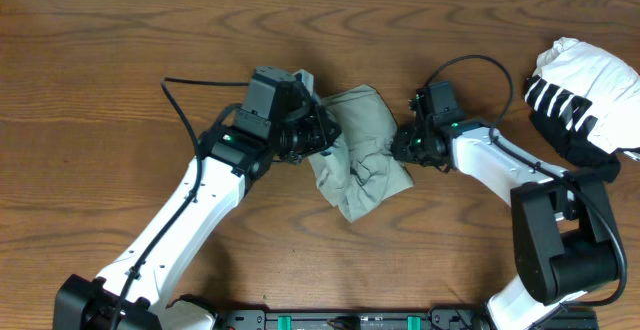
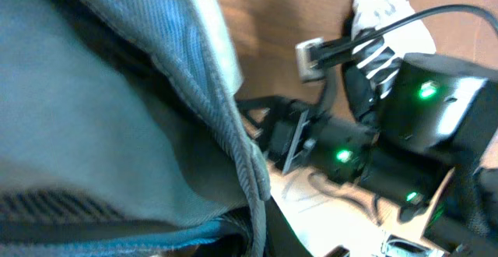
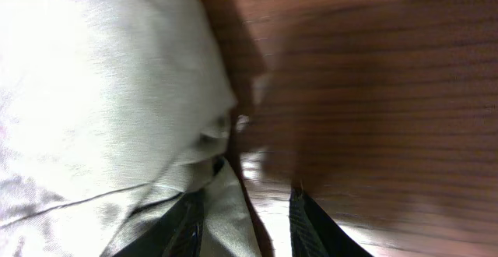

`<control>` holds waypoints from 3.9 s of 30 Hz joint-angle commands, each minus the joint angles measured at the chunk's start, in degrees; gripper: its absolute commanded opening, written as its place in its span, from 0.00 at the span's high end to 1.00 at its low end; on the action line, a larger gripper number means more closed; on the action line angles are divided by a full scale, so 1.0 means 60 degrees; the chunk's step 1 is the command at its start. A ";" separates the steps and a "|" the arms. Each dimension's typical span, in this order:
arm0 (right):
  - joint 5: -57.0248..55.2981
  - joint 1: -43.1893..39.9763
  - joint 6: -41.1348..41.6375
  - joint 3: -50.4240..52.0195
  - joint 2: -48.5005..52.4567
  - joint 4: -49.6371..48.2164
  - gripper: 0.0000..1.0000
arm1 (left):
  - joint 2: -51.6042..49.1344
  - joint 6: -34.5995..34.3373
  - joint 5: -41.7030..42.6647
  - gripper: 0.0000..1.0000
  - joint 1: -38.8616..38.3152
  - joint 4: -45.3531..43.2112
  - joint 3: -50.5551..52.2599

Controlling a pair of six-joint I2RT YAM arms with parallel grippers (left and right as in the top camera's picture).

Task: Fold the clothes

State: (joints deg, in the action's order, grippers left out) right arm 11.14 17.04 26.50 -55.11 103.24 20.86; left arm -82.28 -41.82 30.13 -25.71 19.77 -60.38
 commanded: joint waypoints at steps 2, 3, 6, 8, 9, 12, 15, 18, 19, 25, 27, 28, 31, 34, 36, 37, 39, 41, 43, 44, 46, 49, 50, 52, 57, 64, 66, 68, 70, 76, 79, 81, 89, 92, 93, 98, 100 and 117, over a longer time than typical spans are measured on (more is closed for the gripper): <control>0.0040 0.0543 0.0051 0.0015 0.0266 0.0022 0.65 | 0.0120 -0.0277 -0.0929 0.94 -0.0423 -0.0219 -0.0087; 0.0040 0.0627 0.0091 0.0015 0.0266 0.0018 0.65 | 0.0098 -0.0299 -0.1133 0.94 -0.0528 -0.0219 -0.0087; 0.0044 0.0823 0.0189 0.0015 0.0266 0.0029 0.65 | -0.0033 -0.0299 -0.1450 0.93 -0.0805 -0.0331 -0.0084; 0.0040 0.0940 0.0237 0.0015 0.0266 0.0025 0.65 | -0.0182 -0.0295 -0.1592 0.92 -0.0987 -0.0525 -0.0084; 0.0040 0.1005 0.0291 0.0015 0.0266 0.0029 0.65 | -0.0280 -0.0295 -0.1650 0.91 -0.1067 -0.0623 -0.0084; 0.0040 0.1140 0.0364 0.0015 0.0266 0.0033 0.65 | -0.0648 -0.0295 -0.1661 0.90 -0.1260 -0.0892 -0.0084; 0.0040 0.1209 0.0368 0.0015 0.0266 0.0066 0.65 | -0.0973 -0.0291 -0.1730 0.83 -0.1290 -0.0892 -0.0084; 0.0040 0.1209 0.0364 0.0015 0.0266 0.0135 0.65 | -0.1366 -0.0291 -0.1727 0.73 -0.1290 -0.0889 -0.0084; 0.0040 0.1209 0.0364 0.0015 0.0262 0.0138 0.65 | -0.1464 -0.0291 -0.1723 0.73 -0.1290 -0.0889 -0.0084; 0.0044 0.1209 0.0368 0.0015 0.0262 0.0168 0.65 | -0.1851 -0.0295 -0.1723 0.73 -0.1290 -0.0903 -0.0084; 0.0044 0.1209 0.0368 0.0015 0.0262 0.0168 0.66 | -0.1923 -0.0299 -0.1719 0.73 -0.1293 -0.0936 -0.0084; 0.0044 0.1209 0.0386 0.0015 0.0262 0.0168 0.66 | -0.1953 -0.0299 -0.1716 0.73 -0.1297 -0.0958 -0.0084; 0.0015 0.1169 0.0401 0.0011 0.0248 0.0171 0.68 | -0.1974 -0.0284 -0.1665 0.72 -0.1311 -0.0958 -0.0084; -0.0120 0.0962 0.0510 -0.0004 0.0029 0.0321 0.68 | -0.1861 -0.0029 -0.1439 0.69 -0.1308 -0.1002 -0.0087; -0.0146 0.0725 0.0506 -0.0004 -0.0339 0.0532 0.67 | -0.1741 0.0510 -0.1024 0.64 -0.1311 -0.1158 -0.0087; -0.0142 0.0608 0.0506 -0.0004 -0.0546 0.0619 0.67 | -0.1672 0.0678 -0.0834 0.61 -0.1311 -0.1228 -0.0087; -0.0142 0.0277 0.0495 -0.0007 -0.1155 0.0882 0.66 | -0.1512 0.0678 -0.0769 0.58 -0.1311 -0.1249 -0.0091; -0.0135 -0.0036 0.0375 -0.0011 -0.1876 0.1195 0.64 | -0.1260 0.0710 -0.0769 0.53 -0.1308 -0.1235 -0.0095; -0.0135 -0.0310 0.0080 -0.0011 -0.2728 0.1548 0.64 | -0.0820 0.1122 -0.0776 0.50 -0.1239 -0.1140 -0.0106; -0.0015 -0.0470 -0.0146 -0.0011 -0.3319 0.1756 0.63 | -0.0474 0.1384 -0.0783 0.46 -0.1133 -0.1020 -0.0113; 0.0441 -0.0652 -0.0499 -0.0011 -0.4207 0.1949 0.64 | 0.0237 0.1468 -0.0958 0.42 -0.0823 -0.0674 -0.0113; 0.1927 -0.0776 -0.0907 -0.0011 -0.5566 0.1803 0.74 | 0.1577 0.1464 -0.1104 0.32 0.0044 0.0189 -0.0113; 0.2364 -0.0769 -0.0892 -0.0011 -0.5898 0.1665 0.79 | 0.1982 0.1461 -0.1104 0.29 0.0361 0.0503 -0.0113; 0.3464 -0.0685 -0.0892 -0.0011 -0.6470 0.1264 0.86 | 0.2801 0.1464 -0.1104 0.20 0.1071 0.1271 -0.0113; 0.5246 -0.0033 -0.0707 -0.0011 -0.6543 0.0481 0.99 | 0.4342 0.1464 -0.1140 0.02 0.2776 0.3191 -0.0113; 0.6091 0.1530 -0.0353 -0.0011 -0.4754 -0.1275 0.99 | 0.5013 0.1468 -0.1249 0.02 0.3989 0.4630 -0.0109; 0.6043 0.1898 -0.0033 -0.0011 -0.3971 -0.1625 0.99 | 0.4976 0.1464 -0.1443 0.02 0.4069 0.4951 -0.0102; 0.6043 0.2004 -0.0033 -0.0011 -0.3344 -0.1657 0.99 | 0.4914 0.1472 -0.1541 0.02 0.4069 0.5213 -0.0102; 0.6043 0.2011 -0.0044 -0.0011 -0.2677 -0.1636 0.99 | 0.4841 0.1468 -0.1541 0.02 0.4069 0.5402 -0.0102; 0.5734 0.1949 -0.0758 -0.0011 -0.0477 -0.1581 0.99 | 0.4648 0.1468 -0.1537 0.02 0.4069 0.5526 -0.0084; 0.5366 0.1792 -0.1016 -0.0011 0.0546 -0.1435 0.99 | 0.4597 0.1468 -0.1537 0.02 0.4069 0.5599 -0.0084; 0.5359 0.1588 -0.1180 -0.0011 0.1140 -0.1333 0.99 | 0.4594 0.1472 -0.1537 0.02 0.4069 0.5661 -0.0084; 0.5366 0.1042 -0.1643 -0.0011 0.1388 -0.1042 0.99 | 0.4594 0.1472 -0.1541 0.02 0.4069 0.5668 -0.0084; 0.5665 0.0849 -0.1639 -0.0011 0.0576 -0.0976 0.99 | 0.4594 0.1472 -0.1541 0.02 0.4069 0.5668 -0.0084; 0.5803 0.0776 -0.1632 -0.0011 0.0178 -0.0994 0.99 | 0.4594 0.1472 -0.1541 0.02 0.4069 0.5668 -0.0084; 0.5931 0.0426 -0.1122 -0.0015 -0.2058 -0.1512 0.99 | 0.4594 0.1468 -0.1548 0.02 0.4069 0.5665 -0.0084; 0.5894 0.0310 -0.0863 -0.0015 -0.2663 -0.1905 0.99 | 0.4594 0.1468 -0.1639 0.02 0.4069 0.5665 -0.0084; 0.5872 0.0219 0.1002 -0.0015 0.0412 -0.6040 0.99 | 0.4371 0.1468 -0.1716 0.02 0.4069 0.5672 -0.0051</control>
State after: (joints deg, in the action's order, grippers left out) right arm 46.37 18.59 30.48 -55.37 101.10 -13.47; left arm -55.48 -33.58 20.53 -1.61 53.65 -60.47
